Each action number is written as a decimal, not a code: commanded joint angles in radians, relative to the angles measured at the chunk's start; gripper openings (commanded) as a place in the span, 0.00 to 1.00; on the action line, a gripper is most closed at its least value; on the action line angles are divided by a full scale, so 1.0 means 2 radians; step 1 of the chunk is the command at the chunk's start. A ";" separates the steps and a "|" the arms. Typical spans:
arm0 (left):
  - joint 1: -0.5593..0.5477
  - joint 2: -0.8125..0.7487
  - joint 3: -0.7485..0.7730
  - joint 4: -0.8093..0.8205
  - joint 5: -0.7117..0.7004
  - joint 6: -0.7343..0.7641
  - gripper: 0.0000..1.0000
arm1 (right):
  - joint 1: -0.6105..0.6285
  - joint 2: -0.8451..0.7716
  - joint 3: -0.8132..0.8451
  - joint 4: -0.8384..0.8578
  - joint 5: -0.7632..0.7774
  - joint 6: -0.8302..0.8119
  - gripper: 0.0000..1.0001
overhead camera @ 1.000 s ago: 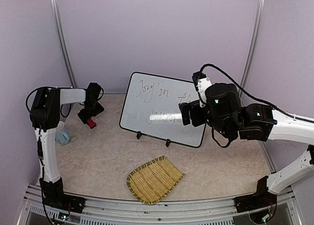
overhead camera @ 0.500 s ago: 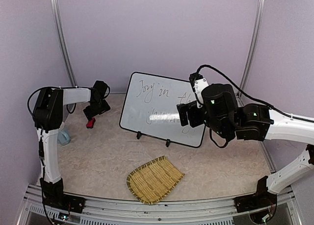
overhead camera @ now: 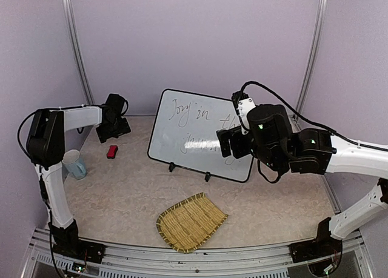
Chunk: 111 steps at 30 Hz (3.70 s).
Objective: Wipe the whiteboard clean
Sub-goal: Pick up the whiteboard eraser from the corner of the board.
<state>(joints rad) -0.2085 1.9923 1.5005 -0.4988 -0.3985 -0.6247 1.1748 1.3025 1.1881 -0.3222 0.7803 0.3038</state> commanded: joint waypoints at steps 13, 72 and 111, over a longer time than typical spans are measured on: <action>0.012 -0.004 -0.057 0.013 0.044 0.082 0.89 | -0.004 -0.012 -0.014 0.009 -0.008 0.015 1.00; 0.040 0.017 -0.086 0.051 0.066 0.064 0.44 | -0.004 0.014 -0.004 -0.001 -0.015 0.015 1.00; 0.040 -0.001 -0.097 0.069 0.083 0.065 0.24 | -0.007 0.024 -0.008 -0.007 -0.015 0.018 1.00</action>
<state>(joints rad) -0.1360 2.0258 1.3220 -0.3733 -0.2455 -0.4927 1.1683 1.3521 1.1629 -0.3256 0.7403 0.3344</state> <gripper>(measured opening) 0.265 0.997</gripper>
